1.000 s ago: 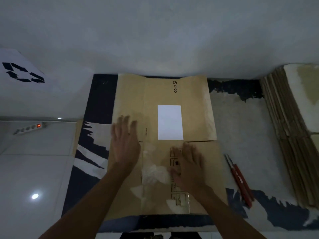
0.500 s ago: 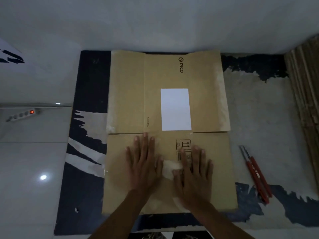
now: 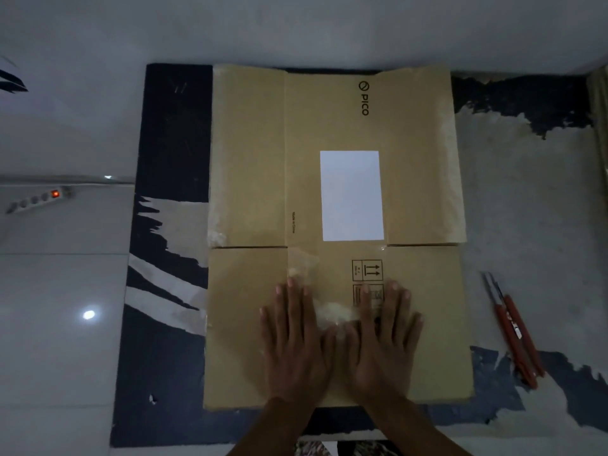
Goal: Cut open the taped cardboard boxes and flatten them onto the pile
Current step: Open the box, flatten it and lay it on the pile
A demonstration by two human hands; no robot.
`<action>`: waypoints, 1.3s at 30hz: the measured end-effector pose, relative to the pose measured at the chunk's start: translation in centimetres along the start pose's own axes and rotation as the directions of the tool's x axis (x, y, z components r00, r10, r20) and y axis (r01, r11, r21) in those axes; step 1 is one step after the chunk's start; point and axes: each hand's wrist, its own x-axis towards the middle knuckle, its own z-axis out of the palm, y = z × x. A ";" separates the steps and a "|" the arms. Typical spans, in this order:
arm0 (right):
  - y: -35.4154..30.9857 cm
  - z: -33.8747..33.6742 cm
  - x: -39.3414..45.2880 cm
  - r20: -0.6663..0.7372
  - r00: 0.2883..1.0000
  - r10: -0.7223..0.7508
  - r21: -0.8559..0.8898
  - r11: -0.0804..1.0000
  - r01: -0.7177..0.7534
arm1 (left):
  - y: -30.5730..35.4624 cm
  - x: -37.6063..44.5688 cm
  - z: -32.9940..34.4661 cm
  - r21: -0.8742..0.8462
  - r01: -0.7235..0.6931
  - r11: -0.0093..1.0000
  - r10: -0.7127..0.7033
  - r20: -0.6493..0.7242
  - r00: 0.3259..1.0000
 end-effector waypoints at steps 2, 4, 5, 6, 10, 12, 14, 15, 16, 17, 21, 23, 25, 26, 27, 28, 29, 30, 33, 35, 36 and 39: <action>0.1 0.1 0.2 -0.030 0.999 -0.016 0.017 1.000 0.016 | -0.3 0.1 0.1 -0.020 -0.006 1.000 0.006 0.003 1.000; 0.1 0.1 0.2 -0.042 0.999 -0.009 0.012 1.000 0.009 | -0.3 0.4 -0.1 -0.025 0.000 1.000 0.000 0.009 1.000; 0.0 0.1 0.1 -0.037 0.999 0.000 0.011 1.000 0.000 | -0.3 0.8 -0.6 -0.046 -0.001 0.999 0.001 0.002 1.000; -0.2 0.2 0.0 -0.035 0.999 0.006 0.012 1.000 -0.006 | -0.4 1.9 -1.2 -0.073 -0.006 0.997 0.004 -0.023 1.000; -0.3 -0.1 0.5 -0.055 0.998 0.024 0.046 0.999 -0.022 | -1.2 10.2 -2.9 -0.141 -0.012 0.990 -0.005 -0.118 0.993; -0.3 -0.4 0.4 -0.063 0.998 0.029 0.054 0.998 -0.025 | -2.0 12.7 -2.8 -0.070 -0.095 0.993 0.090 -0.064 0.994; -0.5 -1.0 0.8 -0.075 0.996 0.039 0.051 0.998 -0.035 | -2.3 13.2 -2.4 -0.041 -0.129 0.991 0.128 -0.019 0.992; -0.6 -1.6 1.6 -0.081 0.996 0.049 0.053 0.998 -0.044 | -2.4 13.1 -2.3 -0.035 -0.124 0.992 0.123 -0.022 0.992; -0.9 -2.2 3.0 -0.092 0.994 0.067 0.065 0.996 -0.061 | -2.5 13.0 -2.3 -0.027 -0.124 0.992 0.123 -0.029 0.992; -1.1 -2.9 4.8 -0.103 0.990 0.094 0.086 0.993 -0.085 | -2.5 13.0 -2.3 -0.022 -0.127 0.992 0.127 -0.031 0.991; -2.6 -4.0 14.7 -0.097 0.994 0.057 0.128 0.991 -0.044 | -2.6 12.8 -2.1 -0.015 -0.137 0.991 0.136 -0.039 0.990; -3.0 -3.9 19.4 -0.050 0.997 -0.063 0.104 0.992 0.068 | -2.5 12.9 -2.1 -0.043 -0.138 0.989 0.135 -0.074 0.988; -2.9 -3.7 22.2 -0.008 0.990 -0.143 0.051 0.988 0.143 | -2.5 13.0 -1.9 -0.079 -0.146 0.986 0.136 -0.116 0.984; -2.7 -3.6 22.8 0.005 0.988 -0.154 0.024 0.988 0.154 | -2.5 13.0 -1.9 -0.103 -0.147 0.984 0.133 -0.132 0.982; -2.6 -3.5 22.9 0.010 0.987 -0.158 0.008 0.987 0.158 | -2.6 13.1 -2.0 -0.122 -0.151 0.981 0.131 -0.154 0.979; -2.6 -3.5 23.0 0.014 0.987 -0.160 -0.002 0.987 0.160 | -2.6 13.6 -2.3 -0.133 -0.158 0.978 0.133 -0.181 0.974; -2.5 -3.4 22.8 0.025 0.987 -0.156 -0.014 0.988 0.156 | -2.6 14.3 -2.6 -0.140 -0.171 0.975 0.139 -0.207 0.968; -2.5 -3.5 22.8 0.034 0.988 -0.150 -0.027 0.988 0.151 | -2.6 15.5 -3.0 -0.149 -0.182 0.972 0.146 -0.226 0.963; -2.8 -3.8 23.0 0.048 0.990 -0.132 -0.063 0.989 0.135 | -2.5 21.7 -4.9 -0.143 -0.157 0.977 0.127 -0.199 0.972; -2.9 -4.0 23.0 0.058 0.990 -0.125 -0.060 0.990 0.128 | -2.5 27.1 -6.2 -0.152 -0.129 0.980 0.122 -0.052 0.991; -2.9 -4.1 22.9 0.063 0.990 -0.125 -0.057 0.990 0.129 | -2.6 29.7 -6.7 -0.137 -0.127 0.982 0.130 0.012 0.991; -3.0 -4.2 23.0 0.084 0.989 -0.125 -0.050 0.990 0.130 | -2.9 34.9 -7.2 -0.029 -0.150 0.988 0.151 0.056 0.987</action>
